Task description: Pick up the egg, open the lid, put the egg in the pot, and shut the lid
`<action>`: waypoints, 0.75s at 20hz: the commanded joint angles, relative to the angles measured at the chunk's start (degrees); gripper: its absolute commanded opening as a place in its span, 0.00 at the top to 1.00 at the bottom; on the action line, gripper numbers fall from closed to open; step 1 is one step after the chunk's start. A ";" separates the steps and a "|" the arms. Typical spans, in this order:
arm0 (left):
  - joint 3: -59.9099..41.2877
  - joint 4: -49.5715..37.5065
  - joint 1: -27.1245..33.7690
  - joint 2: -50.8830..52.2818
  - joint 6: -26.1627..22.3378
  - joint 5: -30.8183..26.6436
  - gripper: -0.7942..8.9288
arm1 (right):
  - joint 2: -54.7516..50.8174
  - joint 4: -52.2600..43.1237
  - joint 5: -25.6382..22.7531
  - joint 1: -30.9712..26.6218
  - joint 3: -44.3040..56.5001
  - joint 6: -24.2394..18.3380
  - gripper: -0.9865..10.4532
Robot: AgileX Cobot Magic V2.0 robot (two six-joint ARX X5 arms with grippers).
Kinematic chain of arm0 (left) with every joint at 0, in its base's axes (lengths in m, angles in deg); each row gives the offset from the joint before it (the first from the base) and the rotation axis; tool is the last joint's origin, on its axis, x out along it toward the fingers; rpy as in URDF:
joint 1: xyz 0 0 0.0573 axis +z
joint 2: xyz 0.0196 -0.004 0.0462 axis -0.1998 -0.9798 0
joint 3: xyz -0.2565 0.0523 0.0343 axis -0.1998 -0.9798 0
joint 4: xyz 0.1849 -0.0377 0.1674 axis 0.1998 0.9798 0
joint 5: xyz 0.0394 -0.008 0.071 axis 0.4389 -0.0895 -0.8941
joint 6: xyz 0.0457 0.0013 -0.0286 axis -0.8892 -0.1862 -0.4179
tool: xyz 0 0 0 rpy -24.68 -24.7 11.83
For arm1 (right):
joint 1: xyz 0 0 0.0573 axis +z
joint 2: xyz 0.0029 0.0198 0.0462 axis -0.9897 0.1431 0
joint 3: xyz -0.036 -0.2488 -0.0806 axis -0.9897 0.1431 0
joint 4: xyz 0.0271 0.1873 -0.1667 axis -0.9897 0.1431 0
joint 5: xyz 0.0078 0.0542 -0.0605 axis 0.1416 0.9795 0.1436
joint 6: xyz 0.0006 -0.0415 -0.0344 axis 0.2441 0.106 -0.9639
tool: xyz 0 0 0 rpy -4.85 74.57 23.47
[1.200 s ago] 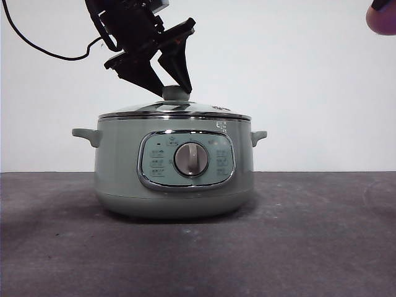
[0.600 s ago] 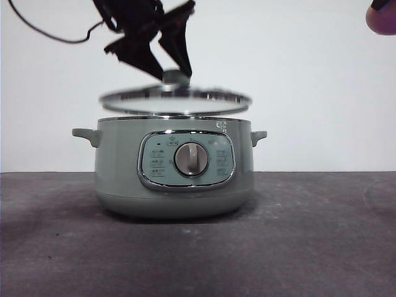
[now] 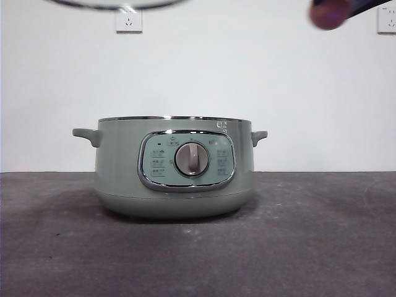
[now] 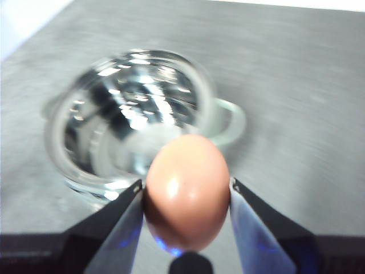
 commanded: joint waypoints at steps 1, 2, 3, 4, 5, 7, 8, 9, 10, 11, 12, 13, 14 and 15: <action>0.85 1.01 0.09 4.59 -1.95 0.52 0.93 | 5.31 -4.11 0.09 4.04 -0.77 1.03 0.93; 0.85 2.60 0.09 6.64 -1.99 0.55 0.93 | 8.74 -5.55 -0.07 6.01 -2.25 1.01 0.93; 0.85 3.98 0.09 8.26 -2.12 0.55 0.93 | 12.22 -6.34 -0.17 7.80 -4.28 1.01 0.93; 0.85 5.29 0.09 9.73 -2.12 0.57 0.93 | 15.91 -6.60 -0.61 9.49 -6.88 0.98 0.93; 0.85 6.29 0.09 10.88 -2.12 0.57 0.93 | 19.34 -6.56 -1.81 10.78 -9.57 0.83 0.93; 0.85 8.24 0.09 13.00 -2.12 0.57 0.93 | 27.39 -6.29 -2.82 12.83 -16.24 -0.09 0.93; 0.85 8.94 0.09 13.70 -2.12 0.59 0.93 | 30.93 -6.01 -2.86 13.62 -19.19 -0.87 0.93; 0.85 9.53 0.09 14.36 -2.12 0.59 0.93 | 34.75 -5.51 -3.26 14.43 -22.43 -1.46 0.93; 0.85 9.90 0.09 14.91 -2.12 0.61 0.93 | 38.49 -5.31 -3.45 15.04 -25.44 -2.29 0.93; 0.85 10.14 0.09 15.26 -2.10 0.63 0.93 | 41.81 -5.03 -4.66 15.61 -28.09 -2.93 0.93; 0.85 10.34 0.09 15.28 -2.10 0.79 0.93 | 45.16 -4.94 -5.90 16.17 -30.53 -4.04 0.93; 0.85 10.51 0.09 15.30 -2.10 1.09 0.93 | 47.50 -4.98 -6.47 16.57 -32.02 -5.20 0.93; 0.85 10.84 0.09 15.50 -2.10 1.09 0.93 | 50.01 -4.98 -7.61 16.98 -33.40 -6.19 0.93; 0.85 11.13 0.09 15.54 -2.10 1.09 0.93 | 51.65 -5.05 -8.79 17.14 -33.99 -7.08 0.93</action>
